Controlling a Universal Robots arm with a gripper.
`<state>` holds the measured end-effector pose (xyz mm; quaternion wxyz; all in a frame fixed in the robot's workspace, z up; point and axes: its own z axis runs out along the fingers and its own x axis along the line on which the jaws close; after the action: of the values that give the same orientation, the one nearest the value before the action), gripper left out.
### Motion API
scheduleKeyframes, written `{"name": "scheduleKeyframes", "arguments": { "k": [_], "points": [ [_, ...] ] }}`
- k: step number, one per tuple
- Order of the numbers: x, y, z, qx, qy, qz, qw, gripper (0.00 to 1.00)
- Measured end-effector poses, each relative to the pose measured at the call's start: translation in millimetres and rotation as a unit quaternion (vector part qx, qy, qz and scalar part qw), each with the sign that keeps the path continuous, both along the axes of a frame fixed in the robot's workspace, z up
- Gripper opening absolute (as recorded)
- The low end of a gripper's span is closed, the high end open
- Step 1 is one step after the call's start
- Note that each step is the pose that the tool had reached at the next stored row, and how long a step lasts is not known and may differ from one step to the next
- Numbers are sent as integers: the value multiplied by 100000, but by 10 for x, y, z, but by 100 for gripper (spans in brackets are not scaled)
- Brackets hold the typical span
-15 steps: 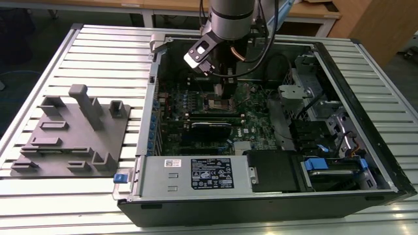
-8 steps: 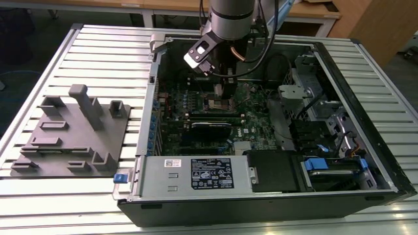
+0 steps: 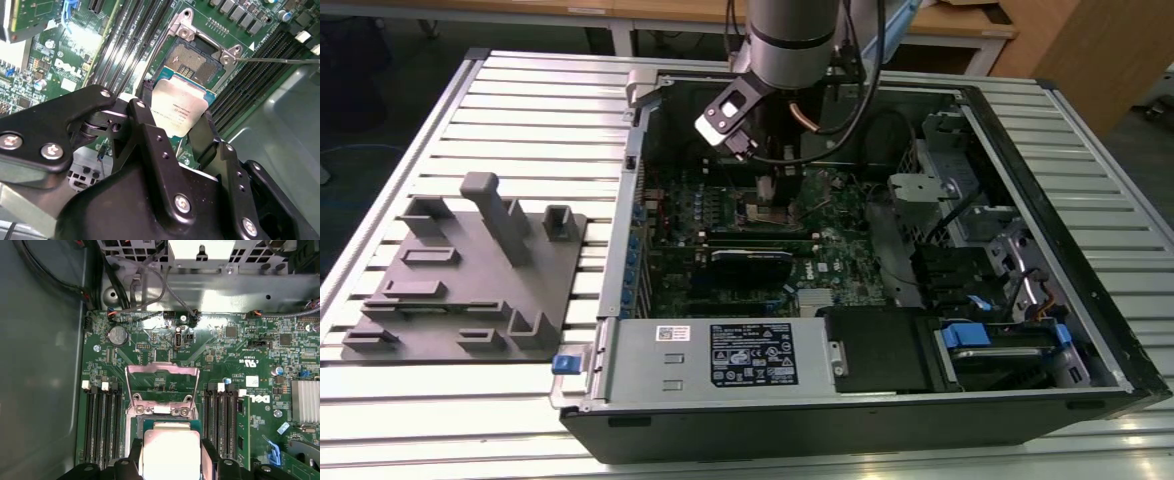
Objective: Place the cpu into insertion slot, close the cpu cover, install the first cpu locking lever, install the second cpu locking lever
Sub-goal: 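Place the cpu into insertion slot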
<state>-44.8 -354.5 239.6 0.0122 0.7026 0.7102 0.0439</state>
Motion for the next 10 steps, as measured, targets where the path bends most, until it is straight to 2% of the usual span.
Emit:
{"name": "scheduleKeyframes", "arguments": {
  "k": [7,10],
  "points": [
    [-36,6,-124,4,-1,-12,100000,54],
    [-38,6,-133,-13,7,-7,100000,54]
  ]
}}
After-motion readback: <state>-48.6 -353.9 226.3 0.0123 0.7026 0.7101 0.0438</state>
